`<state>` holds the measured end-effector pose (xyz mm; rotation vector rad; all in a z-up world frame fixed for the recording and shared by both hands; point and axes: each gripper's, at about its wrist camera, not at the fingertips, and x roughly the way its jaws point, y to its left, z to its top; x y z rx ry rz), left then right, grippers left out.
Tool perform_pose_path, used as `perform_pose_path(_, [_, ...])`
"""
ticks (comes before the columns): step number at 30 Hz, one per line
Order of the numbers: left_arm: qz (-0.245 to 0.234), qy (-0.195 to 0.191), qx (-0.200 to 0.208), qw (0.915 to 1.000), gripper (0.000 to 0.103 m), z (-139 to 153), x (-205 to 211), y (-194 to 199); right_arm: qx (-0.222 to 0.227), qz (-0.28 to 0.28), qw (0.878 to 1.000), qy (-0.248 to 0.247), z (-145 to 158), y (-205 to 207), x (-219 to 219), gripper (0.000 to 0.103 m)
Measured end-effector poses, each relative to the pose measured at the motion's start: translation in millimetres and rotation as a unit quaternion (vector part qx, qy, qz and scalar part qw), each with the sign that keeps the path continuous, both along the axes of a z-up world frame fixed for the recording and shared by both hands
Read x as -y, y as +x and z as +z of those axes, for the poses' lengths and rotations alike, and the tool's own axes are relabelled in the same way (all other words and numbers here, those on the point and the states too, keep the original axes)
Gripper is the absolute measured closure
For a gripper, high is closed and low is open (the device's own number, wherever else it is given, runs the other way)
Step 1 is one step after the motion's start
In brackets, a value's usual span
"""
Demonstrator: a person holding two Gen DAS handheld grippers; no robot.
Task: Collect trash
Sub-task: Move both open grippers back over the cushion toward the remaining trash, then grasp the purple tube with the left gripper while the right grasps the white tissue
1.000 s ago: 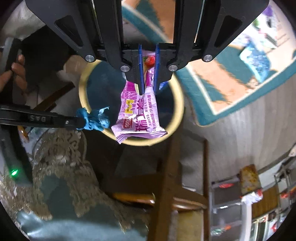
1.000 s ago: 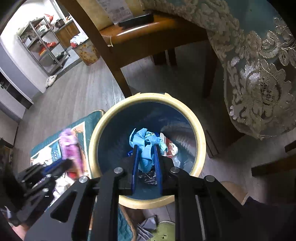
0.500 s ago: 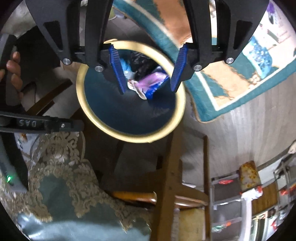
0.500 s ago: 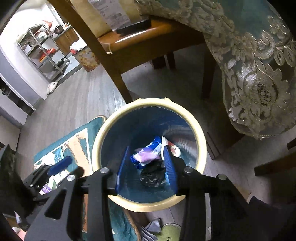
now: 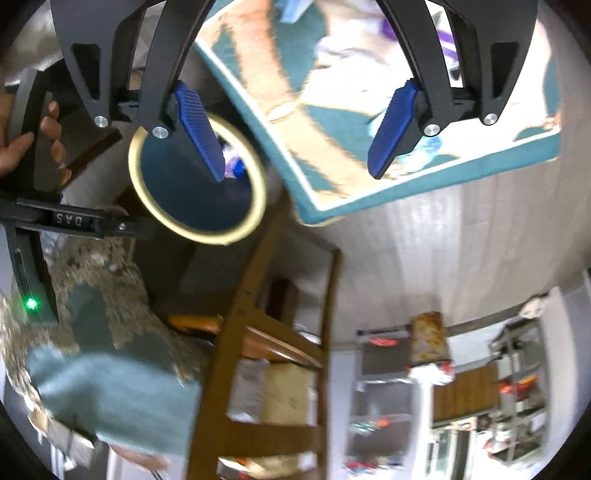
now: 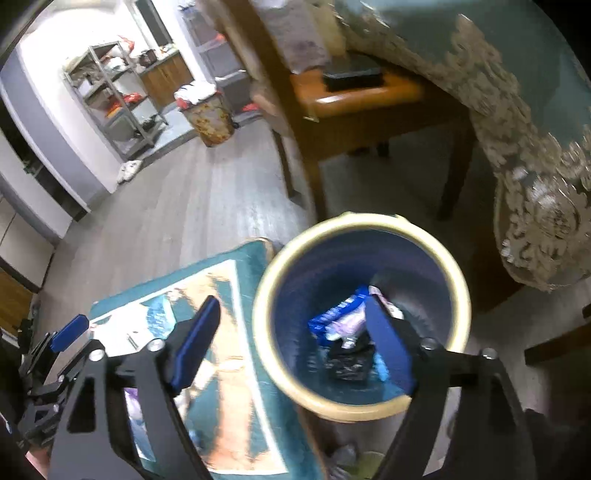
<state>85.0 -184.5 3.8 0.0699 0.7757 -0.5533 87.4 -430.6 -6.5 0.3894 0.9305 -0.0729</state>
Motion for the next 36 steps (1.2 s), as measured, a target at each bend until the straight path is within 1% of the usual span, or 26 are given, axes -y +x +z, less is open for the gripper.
perform_pose_path(2, [0.015,-0.001,0.006,0.9999,0.022,11,-22,-2,0.011,0.026,1.0,-0.005,7,6,-21,0.019])
perform_pose_path(6, [0.042,0.029,0.033,0.9982,0.021,30,-72,-3,0.018,0.087,0.995,-0.035,10,18,-63,0.019])
perform_pose_path(7, [0.053,0.034,0.035,0.9974,0.02,32,-86,-2,0.018,0.104,0.993,-0.047,9,21,-75,0.019])
perform_pose_path(9, [0.078,0.039,0.027,0.9958,0.019,31,-117,2,0.019,0.133,0.988,-0.075,3,28,-96,0.019])
perform_pose_path(11, [0.097,0.056,0.02,0.9935,0.019,24,-142,6,0.014,0.148,0.985,-0.086,-5,32,-109,0.019])
perform_pose_path(12, [0.104,0.063,0.015,0.9925,0.019,19,-153,8,0.005,0.157,0.984,-0.079,-11,35,-118,0.019])
perform_pose_path(14, [0.116,0.066,0.004,0.991,0.019,11,-172,11,-0.007,0.173,0.982,-0.079,-21,38,-135,0.019])
perform_pose_path(16, [0.128,0.067,-0.017,0.9893,0.019,-2,-190,18,-0.018,0.193,0.977,-0.092,-30,41,-153,0.019])
perform_pose_path(17, [0.135,0.065,-0.026,0.9884,0.019,-6,-193,20,-0.025,0.206,0.974,-0.096,-36,42,-164,0.019])
perform_pose_path(20, [0.147,0.032,-0.069,0.9862,0.019,-24,-205,27,-0.048,0.244,0.964,-0.093,-54,41,-194,0.019])
perform_pose_path(21, [0.147,0.031,-0.078,0.9856,0.019,-30,-205,28,-0.055,0.261,0.958,-0.101,-61,40,-206,0.019])
perform_pose_path(22, [0.144,0.038,-0.082,0.9855,0.019,-34,-204,27,-0.063,0.275,0.953,-0.114,-69,39,-215,0.019])
perform_pose_path(24, [0.137,0.064,-0.089,0.9845,0.019,-45,-197,28,-0.074,0.295,0.944,-0.129,-80,37,-225,0.021])
perform_pose_path(26, [0.135,0.067,-0.097,0.9838,0.019,-51,-194,29,-0.091,0.315,0.935,-0.139,-92,34,-235,0.028])
perform_pose_path(27, [0.134,0.067,-0.098,0.9838,0.019,-52,-194,29,-0.102,0.325,0.93,-0.14,-100,34,-239,0.033])
perform_pose_path(28, [0.134,0.069,-0.098,0.9837,0.019,-53,-192,30,-0.106,0.329,0.928,-0.14,-104,33,-240,0.037])
perform_pose_path(31, [0.134,0.075,-0.099,0.9832,0.019,-56,-189,31,-0.122,0.337,0.922,-0.146,-118,31,-244,0.042])
perform_pose_path(32, [0.135,0.074,-0.102,0.9828,0.019,-58,-187,32,-0.127,0.338,0.921,-0.147,-122,31,-244,0.048])
perform_pose_path(33, [0.136,0.074,-0.107,0.9822,0.019,-60,-186,32,-0.136,0.34,0.919,-0.145,-127,31,-244,0.061])
perform_pose_path(34, [0.137,0.074,-0.112,0.9814,0.019,-63,-185,32,-0.143,0.342,0.918,-0.142,-130,31,-245,0.08])
perform_pose_path(36, [0.136,0.077,-0.118,0.9806,0.019,-67,-182,30,-0.153,0.342,0.92,-0.119,-131,31,-242,0.096])
